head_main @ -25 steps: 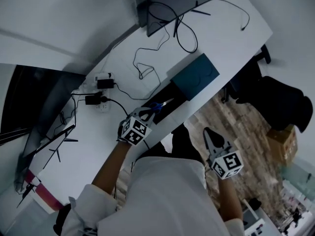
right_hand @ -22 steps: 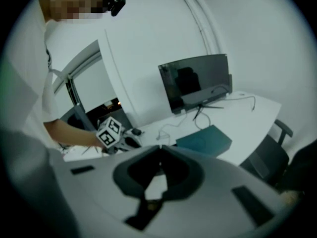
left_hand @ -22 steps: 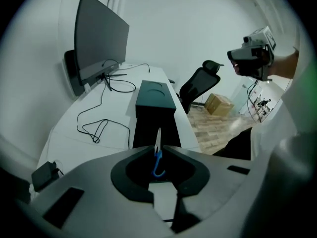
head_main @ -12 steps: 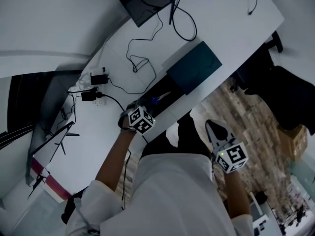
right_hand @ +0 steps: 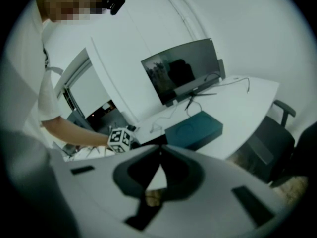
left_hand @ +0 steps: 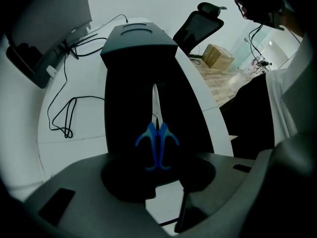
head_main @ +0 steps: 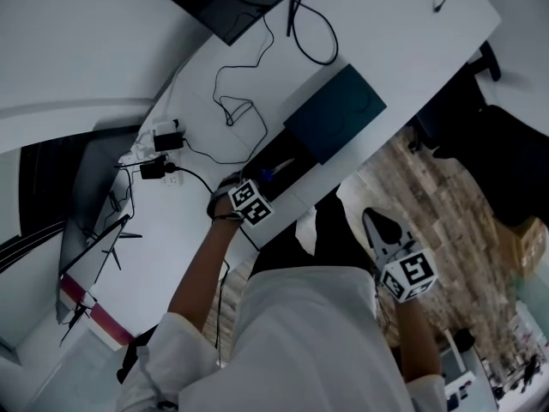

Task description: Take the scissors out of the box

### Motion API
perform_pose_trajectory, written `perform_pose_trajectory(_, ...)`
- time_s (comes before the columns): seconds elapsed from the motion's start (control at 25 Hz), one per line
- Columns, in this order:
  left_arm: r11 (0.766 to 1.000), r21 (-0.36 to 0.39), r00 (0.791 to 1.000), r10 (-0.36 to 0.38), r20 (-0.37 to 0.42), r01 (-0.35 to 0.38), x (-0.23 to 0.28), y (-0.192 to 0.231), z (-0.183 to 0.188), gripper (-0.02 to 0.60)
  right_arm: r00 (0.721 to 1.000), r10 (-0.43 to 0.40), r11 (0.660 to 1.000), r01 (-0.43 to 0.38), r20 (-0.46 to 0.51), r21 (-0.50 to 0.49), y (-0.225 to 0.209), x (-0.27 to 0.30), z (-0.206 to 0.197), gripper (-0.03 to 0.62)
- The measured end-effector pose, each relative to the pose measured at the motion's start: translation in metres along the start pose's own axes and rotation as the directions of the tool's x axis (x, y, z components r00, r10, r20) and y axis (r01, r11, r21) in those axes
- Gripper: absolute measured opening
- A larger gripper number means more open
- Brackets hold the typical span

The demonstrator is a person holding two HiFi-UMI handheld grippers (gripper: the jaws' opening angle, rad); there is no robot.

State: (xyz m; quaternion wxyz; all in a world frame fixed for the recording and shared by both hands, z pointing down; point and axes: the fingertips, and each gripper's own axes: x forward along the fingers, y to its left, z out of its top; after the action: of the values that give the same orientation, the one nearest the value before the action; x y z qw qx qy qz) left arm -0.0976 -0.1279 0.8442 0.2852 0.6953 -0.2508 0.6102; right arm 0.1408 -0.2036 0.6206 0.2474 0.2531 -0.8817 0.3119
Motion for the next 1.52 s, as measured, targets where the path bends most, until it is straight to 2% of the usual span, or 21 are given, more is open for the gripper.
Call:
perform_pose_trajectory(0.36,0.999,0.037,0.997,-0.008,-0.071,0.01,0.008,0.001,-0.002,0.177,1.0,0.003,1.0,-0.003,-0.01,0.025,-0.016,0.004,-0.004,0.034)
perform_pose_trajectory(0.48,0.999,0.044,0.998,-0.011,-0.064,0.014,0.009,-0.003,-0.002,0.113,1.0,0.002,1.0,-0.002,-0.012,0.028,-0.022,0.005,-0.004,0.034)
perform_pose_trajectory(1.0,0.998,-0.058,0.998,-0.026,-0.048,0.023,-0.017,-0.004,0.005,0.107,0.999,0.035,0.999,-0.035,0.021,-0.003,-0.043,0.003,0.02,0.034)
perform_pose_trajectory(1.32,0.989,-0.141,0.999,0.053,-0.015,-0.054,-0.041,0.0,0.011,0.107,0.996,0.078,0.997,-0.077,0.035,-0.012,-0.057,0.004,0.022,0.034)
perform_pose_trajectory(1.52,0.965,-0.228,0.989,0.141,0.03,-0.131,-0.063,0.002,0.012,0.107,0.992,0.124,0.992,-0.123,0.03,-0.038,-0.058,0.006,0.03,0.034)
